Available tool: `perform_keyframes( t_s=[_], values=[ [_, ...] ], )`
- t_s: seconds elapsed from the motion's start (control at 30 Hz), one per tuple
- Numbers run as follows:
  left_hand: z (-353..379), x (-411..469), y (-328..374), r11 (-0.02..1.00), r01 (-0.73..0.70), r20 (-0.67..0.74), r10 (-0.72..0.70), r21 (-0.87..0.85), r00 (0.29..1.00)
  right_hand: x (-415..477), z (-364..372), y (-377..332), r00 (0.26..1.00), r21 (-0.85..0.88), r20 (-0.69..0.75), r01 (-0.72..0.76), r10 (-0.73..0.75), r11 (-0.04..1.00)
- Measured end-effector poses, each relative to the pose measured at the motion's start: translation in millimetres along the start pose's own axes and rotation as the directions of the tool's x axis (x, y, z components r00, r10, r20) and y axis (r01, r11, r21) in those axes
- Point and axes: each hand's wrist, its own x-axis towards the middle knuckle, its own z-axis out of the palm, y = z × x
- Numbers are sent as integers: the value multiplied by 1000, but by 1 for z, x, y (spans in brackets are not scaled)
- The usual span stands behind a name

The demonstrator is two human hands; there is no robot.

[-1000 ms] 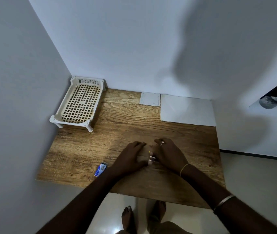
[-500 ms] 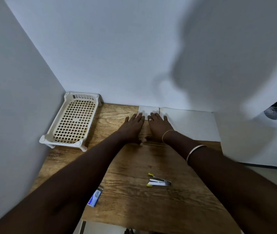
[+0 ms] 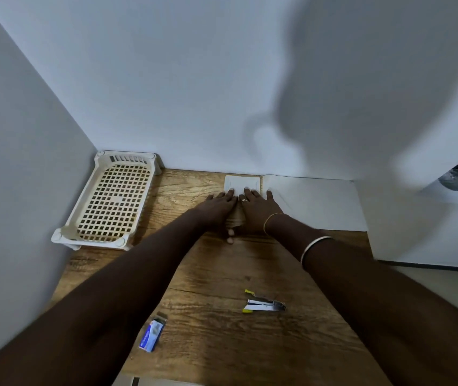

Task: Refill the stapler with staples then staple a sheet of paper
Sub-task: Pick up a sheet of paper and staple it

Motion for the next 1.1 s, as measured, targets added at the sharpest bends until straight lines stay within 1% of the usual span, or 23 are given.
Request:
perform_keyframes(
  t_s=[0.17, 0.3, 0.47, 0.63, 0.77, 0.9, 1.0, 1.1],
  values=[
    [29, -32, 14, 999, -20, -2, 20, -39, 1000, -39, 23, -18, 1000, 27, -20, -6, 7, 1000],
    [60, -59, 25, 996, -44, -60, 39, -83, 997, -78, 42, -36, 999, 108, -48, -8, 13, 994],
    [87, -75, 37, 995, -25, -110, 15, -96, 994, -109, 56, -48, 995, 113, -96, -1, 12, 994],
    [98, -78, 46, 994, 0, -183, -21, -113, 983, -114, 54, -52, 990, 97, -141, 10, 4, 995],
    [102, -79, 50, 991, 12, -230, -42, -131, 972, -111, 44, -48, 983, 50, -181, 48, -39, 998],
    [103, -78, 53, 987, 20, -250, -60, -157, 966, -102, 33, -40, 959, -32, -263, 100, -105, 994],
    [104, -78, 54, 986, 25, -255, -67, -163, 965, -100, 32, -34, 947, -34, -293, 125, -129, 992],
    [106, -78, 55, 985, 29, -270, -74, -170, 960, -102, 36, -33, 944, 0, -307, 128, -122, 992]
  ],
)
